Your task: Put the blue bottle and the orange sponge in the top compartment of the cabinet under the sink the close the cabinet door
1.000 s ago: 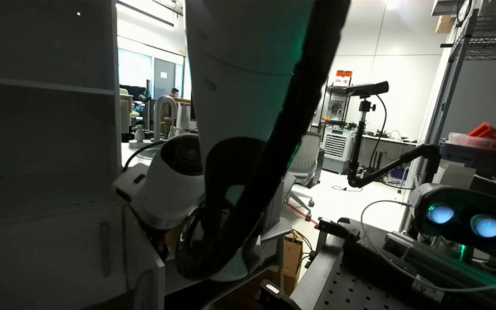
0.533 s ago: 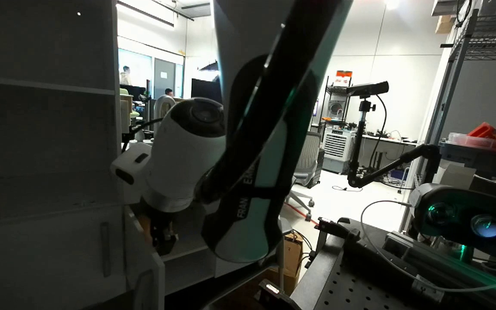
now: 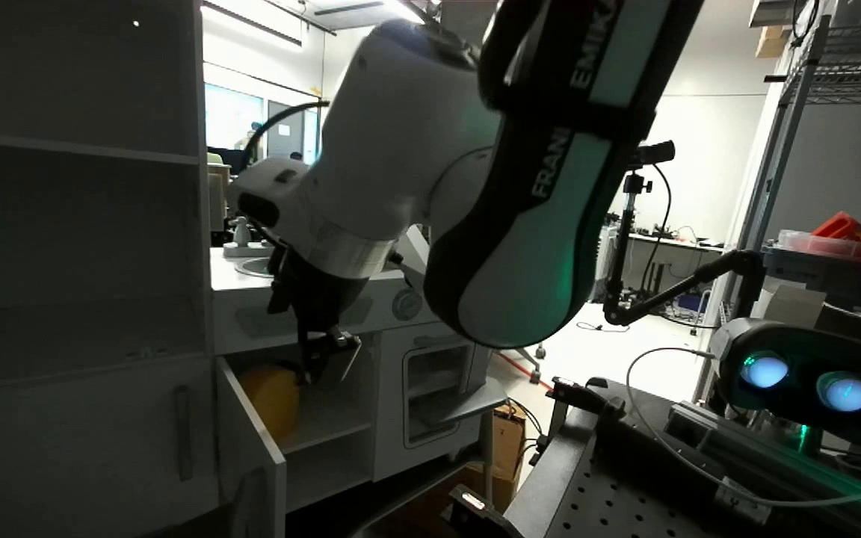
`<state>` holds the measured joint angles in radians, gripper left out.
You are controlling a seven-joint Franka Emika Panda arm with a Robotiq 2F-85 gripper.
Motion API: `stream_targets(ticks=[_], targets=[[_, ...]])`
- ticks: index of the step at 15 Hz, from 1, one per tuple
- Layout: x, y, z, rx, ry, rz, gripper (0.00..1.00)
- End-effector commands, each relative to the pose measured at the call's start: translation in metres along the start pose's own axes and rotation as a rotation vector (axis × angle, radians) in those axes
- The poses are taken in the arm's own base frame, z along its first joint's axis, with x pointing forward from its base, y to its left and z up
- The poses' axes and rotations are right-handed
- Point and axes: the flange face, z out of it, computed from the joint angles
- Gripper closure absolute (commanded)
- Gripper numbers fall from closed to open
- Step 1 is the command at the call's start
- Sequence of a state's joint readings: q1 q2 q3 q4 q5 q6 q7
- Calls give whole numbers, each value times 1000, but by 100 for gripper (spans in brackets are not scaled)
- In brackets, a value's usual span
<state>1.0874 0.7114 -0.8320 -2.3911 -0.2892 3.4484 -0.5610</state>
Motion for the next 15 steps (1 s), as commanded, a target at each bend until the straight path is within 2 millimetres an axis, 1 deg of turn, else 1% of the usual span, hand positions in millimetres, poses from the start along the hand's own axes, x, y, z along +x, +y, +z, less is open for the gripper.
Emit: stream_targets(ticks=[1, 2, 3, 6, 7, 8, 9, 10, 12, 13, 15], targets=[[26, 1, -42, 52, 42, 24, 0], [36, -1, -46, 66, 43, 31, 0], [53, -2, -49, 79, 47, 51, 0], [82, -14, -40, 114, 52, 104, 0], [88, -22, -32, 130, 53, 123, 0], [98, -31, -21, 144, 46, 142, 0], [107, -36, -11, 158, 36, 159, 0], [111, -42, -1, 168, 28, 172, 0], [117, -46, 20, 181, 5, 191, 0], [118, -50, 36, 188, -9, 197, 0], [118, -51, 57, 196, -46, 203, 0]])
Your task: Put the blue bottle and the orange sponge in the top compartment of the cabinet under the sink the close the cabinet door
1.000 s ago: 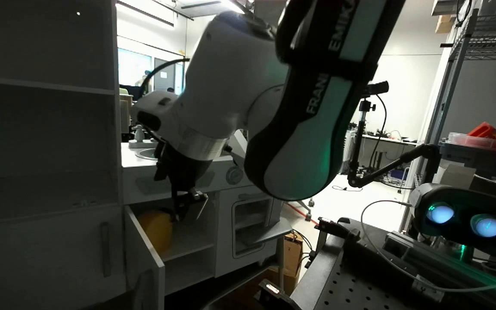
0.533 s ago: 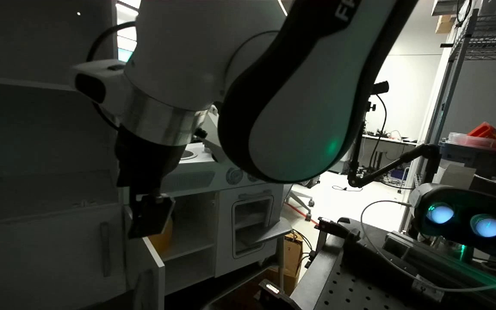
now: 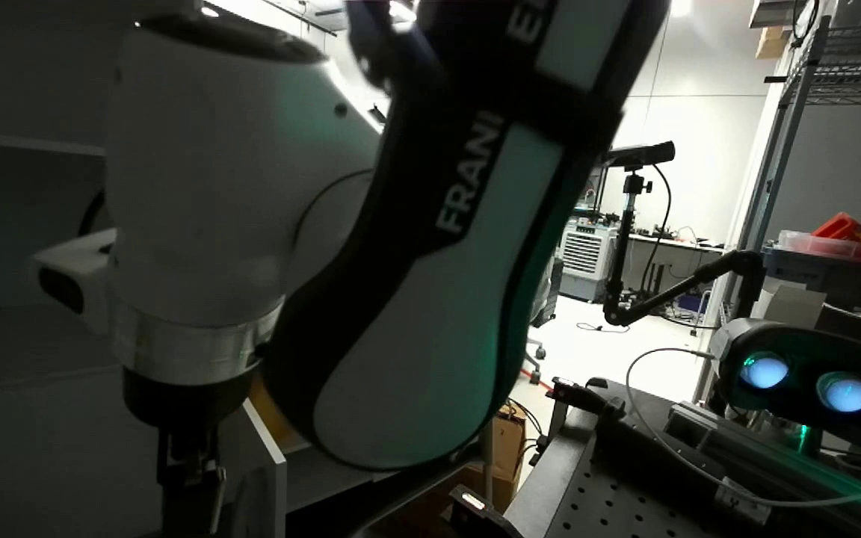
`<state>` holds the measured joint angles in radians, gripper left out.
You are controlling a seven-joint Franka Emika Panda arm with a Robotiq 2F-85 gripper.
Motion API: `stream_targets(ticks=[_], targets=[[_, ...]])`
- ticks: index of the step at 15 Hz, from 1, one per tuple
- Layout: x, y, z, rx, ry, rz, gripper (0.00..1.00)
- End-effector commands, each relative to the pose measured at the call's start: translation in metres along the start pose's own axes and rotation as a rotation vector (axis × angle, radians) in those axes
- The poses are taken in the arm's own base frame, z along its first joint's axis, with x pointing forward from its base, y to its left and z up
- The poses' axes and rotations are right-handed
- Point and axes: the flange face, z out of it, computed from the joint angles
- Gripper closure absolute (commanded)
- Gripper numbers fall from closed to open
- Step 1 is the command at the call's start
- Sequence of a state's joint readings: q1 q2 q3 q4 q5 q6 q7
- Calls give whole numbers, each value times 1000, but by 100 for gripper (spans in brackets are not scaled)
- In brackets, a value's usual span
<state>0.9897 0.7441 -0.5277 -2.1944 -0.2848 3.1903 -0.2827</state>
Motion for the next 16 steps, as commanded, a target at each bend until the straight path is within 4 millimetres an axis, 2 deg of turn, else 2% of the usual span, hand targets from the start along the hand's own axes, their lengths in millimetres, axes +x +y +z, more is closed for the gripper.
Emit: stream_targets(ticks=[1, 4, 9, 12, 16], targets=[[4, 11, 44, 6, -65, 31, 0], [-6, 24, 67, 3, -134, 35, 0], [-34, 66, 84, -15, -231, 49, 0], [-59, 96, 95, -22, -303, 67, 0], [-81, 124, 109, -29, -364, 85, 0]])
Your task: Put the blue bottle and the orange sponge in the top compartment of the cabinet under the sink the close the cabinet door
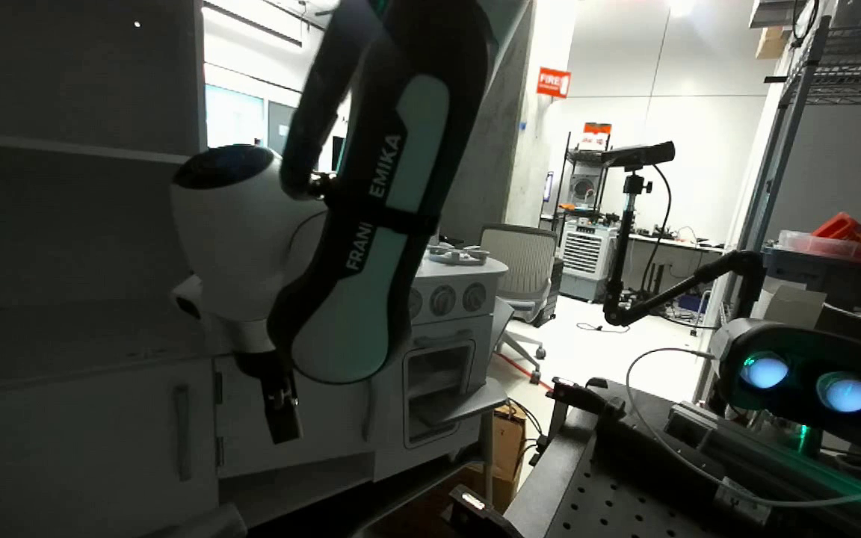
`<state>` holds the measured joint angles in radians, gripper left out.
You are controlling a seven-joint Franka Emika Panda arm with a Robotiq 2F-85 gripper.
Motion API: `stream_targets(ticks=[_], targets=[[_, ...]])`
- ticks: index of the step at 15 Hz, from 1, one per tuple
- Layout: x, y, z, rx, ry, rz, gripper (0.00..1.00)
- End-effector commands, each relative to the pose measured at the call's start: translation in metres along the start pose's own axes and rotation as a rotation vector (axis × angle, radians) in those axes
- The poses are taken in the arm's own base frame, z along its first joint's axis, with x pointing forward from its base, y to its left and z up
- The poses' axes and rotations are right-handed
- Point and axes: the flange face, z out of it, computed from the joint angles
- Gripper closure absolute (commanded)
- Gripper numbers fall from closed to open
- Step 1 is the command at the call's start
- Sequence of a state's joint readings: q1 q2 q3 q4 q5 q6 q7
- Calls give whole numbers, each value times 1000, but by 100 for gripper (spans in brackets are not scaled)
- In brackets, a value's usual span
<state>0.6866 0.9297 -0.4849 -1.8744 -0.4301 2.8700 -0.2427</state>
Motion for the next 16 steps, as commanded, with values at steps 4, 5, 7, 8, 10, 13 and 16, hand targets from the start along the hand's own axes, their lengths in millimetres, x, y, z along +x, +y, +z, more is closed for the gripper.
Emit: stream_targets(ticks=[4, 5, 7, 8, 10, 13, 16], targets=[[-14, 18, 27, -4, -70, 0, 0], [-17, 16, 30, -4, -72, -4, 0], [-23, 13, 29, -8, -67, -14, 0], [-28, 15, 24, -7, -63, -12, 0], [-44, 19, 14, -4, -64, 4, 0], [-83, 23, -6, 19, -73, 56, 0], [-122, 16, -31, 47, -85, 105, 0]])
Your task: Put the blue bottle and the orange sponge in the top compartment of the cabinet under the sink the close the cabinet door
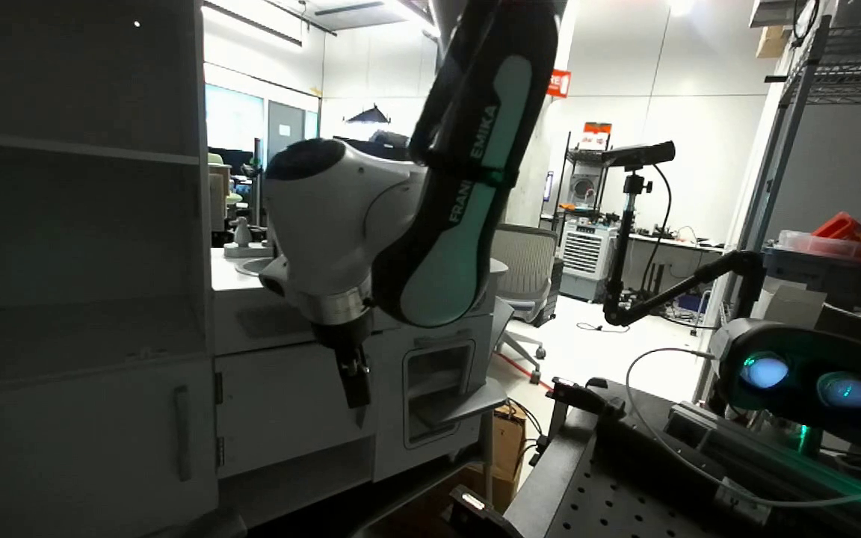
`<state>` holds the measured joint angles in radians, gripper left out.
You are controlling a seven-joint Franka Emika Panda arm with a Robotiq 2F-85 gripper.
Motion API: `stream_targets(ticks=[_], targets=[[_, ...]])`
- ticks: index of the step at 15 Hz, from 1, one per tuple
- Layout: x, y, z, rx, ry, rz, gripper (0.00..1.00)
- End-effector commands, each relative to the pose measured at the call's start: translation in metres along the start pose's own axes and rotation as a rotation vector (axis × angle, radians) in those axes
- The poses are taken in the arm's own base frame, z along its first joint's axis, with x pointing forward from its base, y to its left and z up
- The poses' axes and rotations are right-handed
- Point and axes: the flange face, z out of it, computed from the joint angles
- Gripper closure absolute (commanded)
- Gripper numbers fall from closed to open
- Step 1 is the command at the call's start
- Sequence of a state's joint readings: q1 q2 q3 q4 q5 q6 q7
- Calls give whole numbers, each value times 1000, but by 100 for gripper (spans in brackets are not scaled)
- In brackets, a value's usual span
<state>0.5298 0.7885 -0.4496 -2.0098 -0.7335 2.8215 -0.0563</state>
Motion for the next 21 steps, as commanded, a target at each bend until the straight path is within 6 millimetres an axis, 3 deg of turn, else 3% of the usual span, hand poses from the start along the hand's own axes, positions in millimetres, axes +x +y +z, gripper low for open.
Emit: stream_targets(ticks=[1, 4, 7, 10, 13, 16, 18, 21], targets=[[-56, -6, -42, 48, 13, 62, 0], [-94, -19, -78, 122, 29, 173, 0], [-120, -35, -115, 215, 13, 315, 0], [-144, -34, -150, 307, 4, 454, 0], [-159, -21, -197, 405, -9, 592, 0], [-175, -7, -257, 462, -63, 667, 0], [-181, -5, -303, 512, -86, 694, 0], [-191, -15, -352, 552, -127, 710, 0]])
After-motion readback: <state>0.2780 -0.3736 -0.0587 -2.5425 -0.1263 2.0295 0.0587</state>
